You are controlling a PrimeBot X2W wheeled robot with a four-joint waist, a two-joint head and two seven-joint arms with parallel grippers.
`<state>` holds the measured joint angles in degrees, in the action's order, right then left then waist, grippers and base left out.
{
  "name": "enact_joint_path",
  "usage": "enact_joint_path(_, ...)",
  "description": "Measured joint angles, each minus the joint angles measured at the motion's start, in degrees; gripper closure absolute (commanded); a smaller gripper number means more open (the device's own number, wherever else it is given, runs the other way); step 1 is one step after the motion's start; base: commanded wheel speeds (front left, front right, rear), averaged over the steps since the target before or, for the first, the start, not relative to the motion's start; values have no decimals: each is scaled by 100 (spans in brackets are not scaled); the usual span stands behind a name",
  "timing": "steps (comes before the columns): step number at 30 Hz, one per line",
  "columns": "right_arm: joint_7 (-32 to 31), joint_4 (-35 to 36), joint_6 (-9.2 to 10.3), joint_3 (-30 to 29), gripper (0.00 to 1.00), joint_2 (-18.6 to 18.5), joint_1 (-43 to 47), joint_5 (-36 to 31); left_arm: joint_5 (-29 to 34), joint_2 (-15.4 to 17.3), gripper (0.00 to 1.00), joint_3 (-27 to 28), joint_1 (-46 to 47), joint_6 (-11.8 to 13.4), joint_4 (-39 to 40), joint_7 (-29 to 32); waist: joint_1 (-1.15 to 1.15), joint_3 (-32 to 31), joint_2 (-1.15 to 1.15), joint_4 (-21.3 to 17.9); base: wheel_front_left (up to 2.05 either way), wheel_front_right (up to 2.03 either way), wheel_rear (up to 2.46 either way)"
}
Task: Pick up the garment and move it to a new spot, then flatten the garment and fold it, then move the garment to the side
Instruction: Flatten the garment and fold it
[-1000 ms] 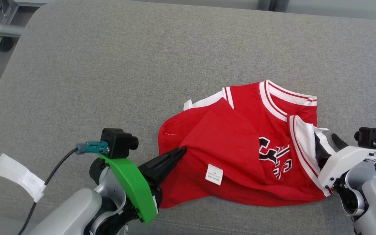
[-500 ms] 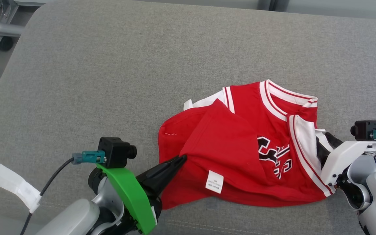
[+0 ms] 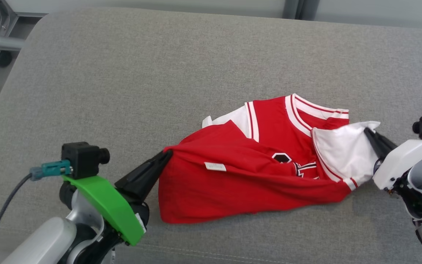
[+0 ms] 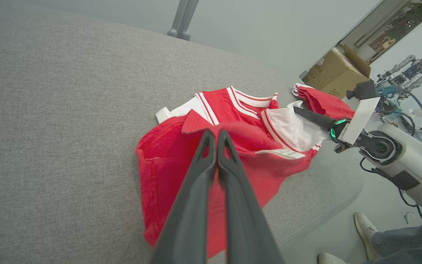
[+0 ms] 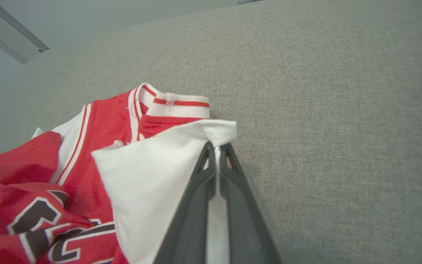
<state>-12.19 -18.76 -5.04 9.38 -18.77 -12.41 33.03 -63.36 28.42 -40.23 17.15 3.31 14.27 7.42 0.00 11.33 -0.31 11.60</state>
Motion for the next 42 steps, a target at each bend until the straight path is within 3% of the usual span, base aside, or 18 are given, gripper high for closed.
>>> enact_joint_path(6, -108, 693, -51, -352, 100, -339, -31, 326, -74, 309, 100, 405, -201, 108, 414, -143, 0, -96, 0, -179, 0, 0, 0)
enact_joint_path(13, -436, 1666, -102, -628, 100, -416, -41, 1048, -164, 505, 100, 808, -213, 133, 1004, -252, 0, -226, 0, -401, 0, 0, 0)
enact_joint_path(17, -491, 2449, -140, -1109, 100, -508, -228, 1603, -286, 594, 100, 945, -188, 132, 1480, -250, 0, -359, 0, -485, 0, 0, 0)
enact_joint_path(24, -820, 3598, -145, -1775, 100, -1017, -596, 2147, -91, 1406, 100, 1406, 66, 176, 2174, 23, 0, -574, 0, -663, 0, 0, 0)
enact_joint_path(27, -969, 4142, -142, -1938, 100, -1060, -610, 2427, -93, 1621, 100, 1636, 148, 198, 2529, 145, 0, -623, 0, -778, 0, 0, 0)
enact_joint_path(35, -1340, 5372, 296, -2554, 100, -1210, -622, 2980, -471, 1964, 100, 2479, 199, 333, 3245, 327, 0, -659, 0, -1130, 0, 0, 0)
enact_joint_path(42, -1738, 5581, 828, -2885, 100, -1329, -622, 3283, -1090, 2170, 100, 2855, 383, 353, 3172, 834, 0, -408, 0, -1351, 0, 0, 0)
